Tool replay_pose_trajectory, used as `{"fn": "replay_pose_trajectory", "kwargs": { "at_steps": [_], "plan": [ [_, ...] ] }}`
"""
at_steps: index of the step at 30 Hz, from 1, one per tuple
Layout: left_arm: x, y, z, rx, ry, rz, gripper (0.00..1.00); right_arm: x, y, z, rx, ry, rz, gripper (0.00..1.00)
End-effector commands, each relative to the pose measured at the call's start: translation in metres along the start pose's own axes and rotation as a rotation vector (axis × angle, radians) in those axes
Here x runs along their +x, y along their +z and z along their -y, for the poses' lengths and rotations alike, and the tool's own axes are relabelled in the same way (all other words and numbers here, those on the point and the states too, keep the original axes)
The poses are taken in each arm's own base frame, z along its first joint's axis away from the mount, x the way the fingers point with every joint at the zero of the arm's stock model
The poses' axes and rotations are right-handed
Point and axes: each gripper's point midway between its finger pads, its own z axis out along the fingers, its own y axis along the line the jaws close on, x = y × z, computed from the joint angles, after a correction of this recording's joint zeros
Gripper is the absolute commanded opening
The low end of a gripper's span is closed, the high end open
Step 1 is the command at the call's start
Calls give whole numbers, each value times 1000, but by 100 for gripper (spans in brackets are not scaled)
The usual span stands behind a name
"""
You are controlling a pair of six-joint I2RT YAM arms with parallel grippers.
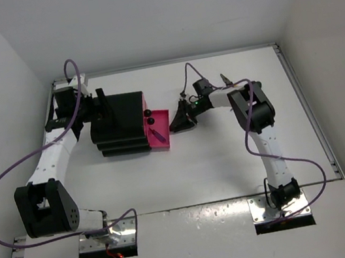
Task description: Sort the tools into containers
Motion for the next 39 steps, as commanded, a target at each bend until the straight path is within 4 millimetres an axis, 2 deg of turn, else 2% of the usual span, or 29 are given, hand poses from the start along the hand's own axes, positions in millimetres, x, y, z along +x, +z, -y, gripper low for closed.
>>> {"fn": "replay_pose_trajectory", "kwargs": {
  "at_steps": [1, 12, 19, 24, 29, 31, 33, 35, 39],
  "plan": [
    [73, 4, -13, -41, -8, -237, 100, -7, 14, -26, -71, -25, -26, 20],
    [73, 4, -11, -32, -9, -237, 100, -21, 47, -48, -130, -42, -30, 24],
    [76, 6, -12, -33, -11, -246, 100, -9, 73, -64, -167, -34, -64, 28],
    [78, 8, -12, -33, -12, -255, 100, 0, 87, -62, -167, -27, -91, 31],
    [78, 8, -12, -33, -12, -255, 100, 2, 87, -60, -173, -9, -90, 36],
    [78, 8, -12, -33, -12, -255, 100, 5, 82, -68, -180, -25, -86, 40],
    [75, 6, -12, -33, -11, -245, 100, 0, 68, -68, -183, -25, -60, 41],
    [75, 5, -11, -32, -9, -236, 100, 0, 49, -76, -197, -41, -42, 41],
    [77, 3, -11, -32, -9, -236, 100, 9, 27, -92, -215, -76, -31, 42]
  ]
}}
